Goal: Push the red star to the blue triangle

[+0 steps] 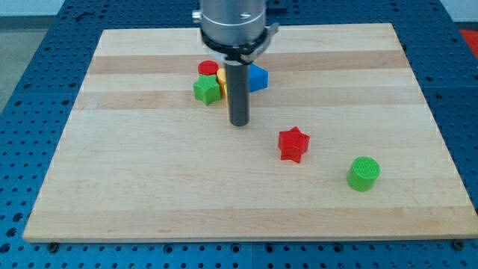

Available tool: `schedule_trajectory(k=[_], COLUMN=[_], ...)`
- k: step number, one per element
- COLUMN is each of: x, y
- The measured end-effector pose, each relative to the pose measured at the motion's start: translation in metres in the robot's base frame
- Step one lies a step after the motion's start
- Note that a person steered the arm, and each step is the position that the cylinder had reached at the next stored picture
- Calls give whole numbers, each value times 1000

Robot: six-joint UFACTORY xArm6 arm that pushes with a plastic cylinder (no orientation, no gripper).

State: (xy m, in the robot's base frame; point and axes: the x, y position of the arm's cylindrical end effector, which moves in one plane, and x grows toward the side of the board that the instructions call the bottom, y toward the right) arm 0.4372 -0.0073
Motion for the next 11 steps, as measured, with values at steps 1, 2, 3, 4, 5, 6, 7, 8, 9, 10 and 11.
schedule_trajectory(k=[1, 2, 3, 4, 5, 6, 7, 8, 9, 10, 11], x=[17, 48, 74, 89, 89, 86, 67, 42, 19, 13, 12], y=[-8, -12, -3, 17, 50, 79, 88, 88, 88, 89, 109])
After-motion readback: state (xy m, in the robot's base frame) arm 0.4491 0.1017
